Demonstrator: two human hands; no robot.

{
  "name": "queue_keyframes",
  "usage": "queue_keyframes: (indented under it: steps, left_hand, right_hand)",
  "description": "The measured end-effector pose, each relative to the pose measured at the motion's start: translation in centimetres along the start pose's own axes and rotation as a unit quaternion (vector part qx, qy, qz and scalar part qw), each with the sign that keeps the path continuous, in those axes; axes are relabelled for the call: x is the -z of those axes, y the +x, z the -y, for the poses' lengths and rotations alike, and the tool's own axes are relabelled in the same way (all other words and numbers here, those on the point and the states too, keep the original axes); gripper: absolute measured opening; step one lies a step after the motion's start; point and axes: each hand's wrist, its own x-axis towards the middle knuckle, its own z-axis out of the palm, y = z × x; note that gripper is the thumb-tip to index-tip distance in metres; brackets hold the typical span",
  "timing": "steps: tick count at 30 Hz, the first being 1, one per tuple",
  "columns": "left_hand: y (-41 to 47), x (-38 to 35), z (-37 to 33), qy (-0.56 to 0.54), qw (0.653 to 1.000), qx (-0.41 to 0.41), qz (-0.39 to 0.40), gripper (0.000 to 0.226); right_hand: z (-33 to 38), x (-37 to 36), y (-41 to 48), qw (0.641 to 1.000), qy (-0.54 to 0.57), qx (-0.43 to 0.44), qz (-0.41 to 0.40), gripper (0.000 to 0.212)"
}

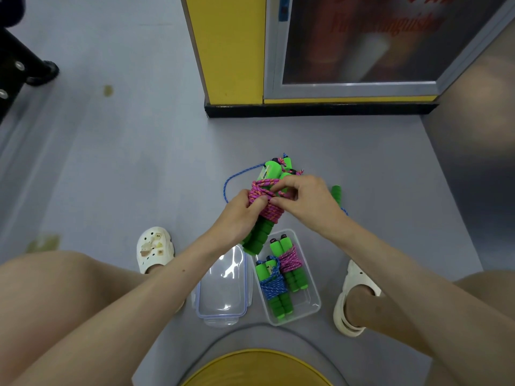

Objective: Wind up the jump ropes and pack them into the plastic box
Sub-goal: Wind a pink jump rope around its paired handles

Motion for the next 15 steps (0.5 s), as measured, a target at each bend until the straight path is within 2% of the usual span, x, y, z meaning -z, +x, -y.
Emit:
queue_keyframes:
  steps: [5, 15]
  left_hand:
    - [0.02, -0.02, 0.0, 0.052, 0.999, -0.011, 0.005, 0.022]
    - [-0.01, 0.25, -0.11, 0.008, 0.999, 0.046, -0.016, 0.025]
  right_hand:
    - [0.33, -0.4, -0.45, 0.995, -0.094, 0.017, -0.011, 0.016]
    - [0.71, -0.83, -0.68, 0.994, -0.097, -0.001, 0.053, 0.02]
